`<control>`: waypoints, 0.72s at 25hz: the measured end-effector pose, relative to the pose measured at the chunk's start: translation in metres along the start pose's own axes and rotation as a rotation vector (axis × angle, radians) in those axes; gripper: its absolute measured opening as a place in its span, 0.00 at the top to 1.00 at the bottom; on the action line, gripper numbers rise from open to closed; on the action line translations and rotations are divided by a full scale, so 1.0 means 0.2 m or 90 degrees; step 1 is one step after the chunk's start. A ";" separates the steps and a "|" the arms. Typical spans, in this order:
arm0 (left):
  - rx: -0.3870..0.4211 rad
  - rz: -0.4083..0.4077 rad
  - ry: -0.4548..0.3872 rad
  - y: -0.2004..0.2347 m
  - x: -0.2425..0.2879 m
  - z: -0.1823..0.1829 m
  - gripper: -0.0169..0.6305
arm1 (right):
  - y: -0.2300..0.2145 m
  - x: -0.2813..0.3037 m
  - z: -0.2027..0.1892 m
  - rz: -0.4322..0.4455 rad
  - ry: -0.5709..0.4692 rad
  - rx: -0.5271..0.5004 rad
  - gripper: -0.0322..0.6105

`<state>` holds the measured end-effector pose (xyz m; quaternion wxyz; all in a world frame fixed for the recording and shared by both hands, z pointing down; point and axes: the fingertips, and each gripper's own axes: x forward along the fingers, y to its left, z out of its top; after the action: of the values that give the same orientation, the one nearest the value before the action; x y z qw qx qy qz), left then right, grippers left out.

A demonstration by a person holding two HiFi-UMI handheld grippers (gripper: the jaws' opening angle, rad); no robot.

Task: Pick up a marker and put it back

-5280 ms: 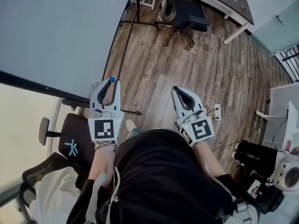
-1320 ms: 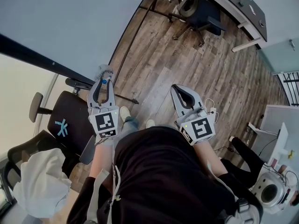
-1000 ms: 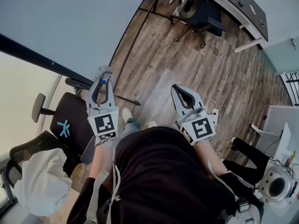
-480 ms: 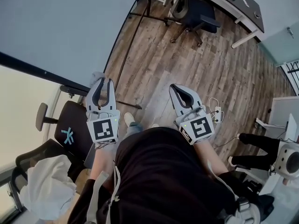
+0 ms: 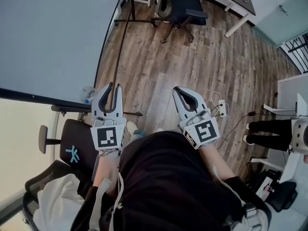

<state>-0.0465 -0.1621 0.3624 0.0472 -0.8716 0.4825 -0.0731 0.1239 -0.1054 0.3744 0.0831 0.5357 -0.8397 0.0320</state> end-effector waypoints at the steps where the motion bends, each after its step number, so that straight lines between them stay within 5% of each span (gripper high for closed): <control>1: 0.001 -0.015 -0.006 -0.03 0.02 0.02 0.85 | -0.02 -0.02 0.00 -0.010 -0.001 0.001 0.93; 18: 0.015 -0.203 -0.021 -0.45 0.18 0.07 0.86 | -0.21 -0.33 -0.05 -0.153 0.005 0.027 0.93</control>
<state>0.0502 -0.1438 0.3648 0.0533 -0.9376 0.3360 -0.0713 0.1902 -0.0628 0.3718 0.0784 0.6341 -0.7681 0.0416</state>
